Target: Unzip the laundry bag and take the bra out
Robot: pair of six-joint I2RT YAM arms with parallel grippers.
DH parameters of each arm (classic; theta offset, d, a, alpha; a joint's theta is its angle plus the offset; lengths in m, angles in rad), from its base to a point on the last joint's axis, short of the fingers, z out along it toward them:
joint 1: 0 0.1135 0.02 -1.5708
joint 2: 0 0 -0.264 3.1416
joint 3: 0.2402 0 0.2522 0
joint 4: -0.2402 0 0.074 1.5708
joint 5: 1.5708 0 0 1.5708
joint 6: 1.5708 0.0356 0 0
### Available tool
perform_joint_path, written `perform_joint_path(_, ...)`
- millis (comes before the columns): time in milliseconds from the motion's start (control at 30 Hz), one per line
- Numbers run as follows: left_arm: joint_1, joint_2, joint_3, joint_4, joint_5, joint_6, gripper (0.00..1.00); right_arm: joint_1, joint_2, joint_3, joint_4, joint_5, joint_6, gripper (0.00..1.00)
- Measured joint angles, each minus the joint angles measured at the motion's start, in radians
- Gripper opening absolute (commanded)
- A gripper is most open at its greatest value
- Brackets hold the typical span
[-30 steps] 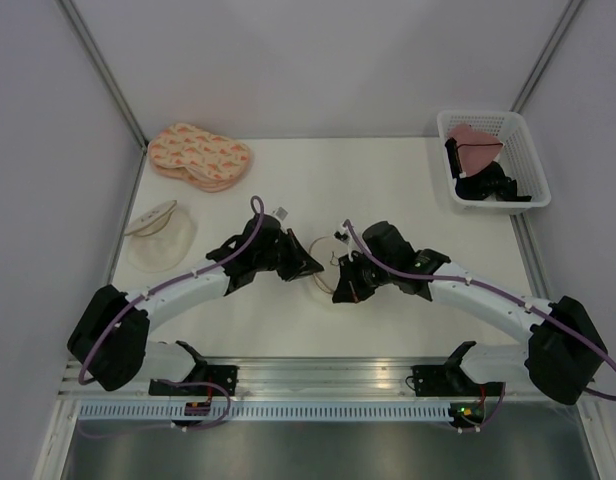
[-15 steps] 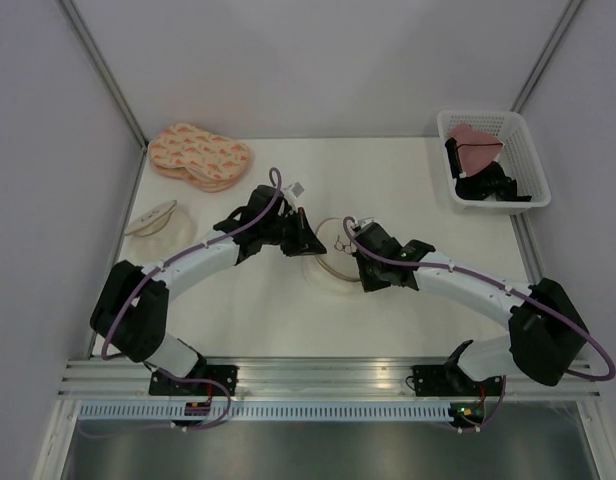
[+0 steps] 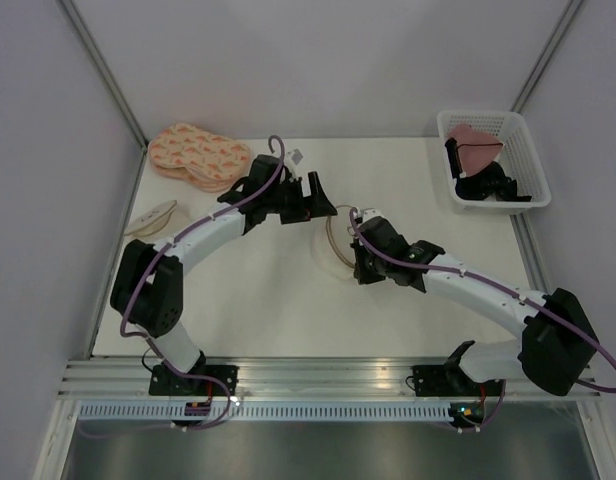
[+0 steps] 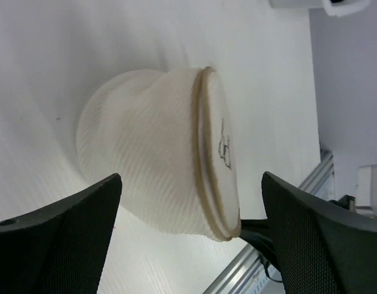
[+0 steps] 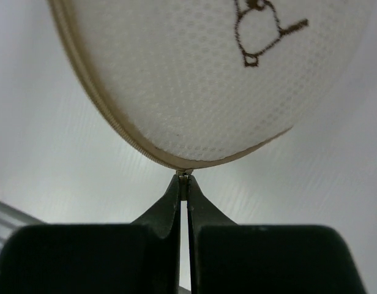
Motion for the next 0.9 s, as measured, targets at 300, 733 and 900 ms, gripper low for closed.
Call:
perform_joint_path(300, -0.072, -0.305, -0.358, 0.026, -0.135, -0.207, 1.00, 0.000, -0.017, -0.058, 0.120, -0.294, -0.013, 0.00)
perform_joint_path(733, -0.207, -0.196, -0.374, 0.105, -0.126, -0.322, 0.41, 0.000, -0.017, -0.065, 0.207, -0.427, -0.027, 0.00)
perform_joint_path(900, -0.207, -0.187, -0.374, 0.108, -0.131, -0.325, 0.02, 0.000, -0.018, -0.065, 0.206, -0.426, -0.028, 0.01)
